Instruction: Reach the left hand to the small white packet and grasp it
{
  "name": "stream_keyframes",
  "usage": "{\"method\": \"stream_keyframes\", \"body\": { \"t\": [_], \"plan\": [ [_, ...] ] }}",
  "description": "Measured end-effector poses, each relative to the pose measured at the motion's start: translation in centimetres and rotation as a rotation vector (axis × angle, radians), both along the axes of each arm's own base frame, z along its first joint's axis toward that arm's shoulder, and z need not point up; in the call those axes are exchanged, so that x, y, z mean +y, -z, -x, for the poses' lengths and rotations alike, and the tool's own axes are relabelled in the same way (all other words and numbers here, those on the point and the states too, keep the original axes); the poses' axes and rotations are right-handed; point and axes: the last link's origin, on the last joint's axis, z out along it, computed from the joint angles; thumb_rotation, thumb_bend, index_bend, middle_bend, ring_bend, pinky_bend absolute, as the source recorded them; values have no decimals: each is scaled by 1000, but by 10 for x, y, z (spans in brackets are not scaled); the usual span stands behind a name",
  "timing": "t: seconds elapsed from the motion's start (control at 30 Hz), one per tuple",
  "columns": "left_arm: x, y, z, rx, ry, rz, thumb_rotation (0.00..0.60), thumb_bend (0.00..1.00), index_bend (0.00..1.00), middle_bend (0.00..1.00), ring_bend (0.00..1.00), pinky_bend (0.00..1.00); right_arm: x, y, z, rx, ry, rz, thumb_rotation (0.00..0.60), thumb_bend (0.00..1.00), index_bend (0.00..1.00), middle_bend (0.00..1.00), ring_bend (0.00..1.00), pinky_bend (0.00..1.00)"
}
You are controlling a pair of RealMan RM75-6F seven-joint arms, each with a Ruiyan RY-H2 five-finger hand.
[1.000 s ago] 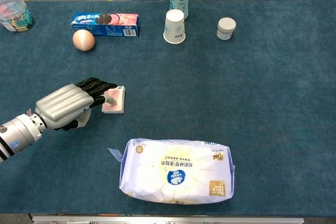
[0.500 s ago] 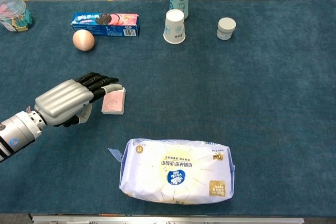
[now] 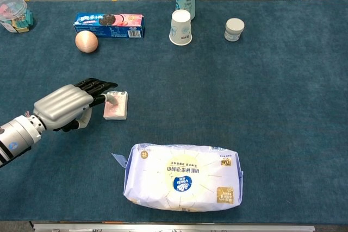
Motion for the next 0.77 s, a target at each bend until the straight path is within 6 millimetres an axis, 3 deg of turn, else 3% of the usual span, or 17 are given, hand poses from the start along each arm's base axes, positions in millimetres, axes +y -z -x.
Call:
{"method": "stream_keyframes", "body": {
  "t": [0.17,0.3,0.37,0.57,0.77],
  "plan": [
    [2,-13,-5,-107,2,-45,600,1000,106,0,0,0,0,-1,0,-1,-2,3,600,59,589,441,251,206],
    [2,-31,-2,-202,-8,-82,600,1000,202,25,3,49,0,-1,-1,0,-2,3,600,59,589,441,251,206],
    [2,-46,3,-234,-11,-110,600,1000,299,130,49,130,0,0,0,3,-2,2,600,60,589,441,251,206],
    [-5,-91,24,-243,-30,-208,600,1000,435,330,208,254,1,2,0,14,0,-7,600,60,589,441,251,206],
    [-19,-126,40,-230,-85,-304,600,1000,543,438,292,351,1,4,0,20,0,-11,600,60,589,441,251,206]
  ]
}}
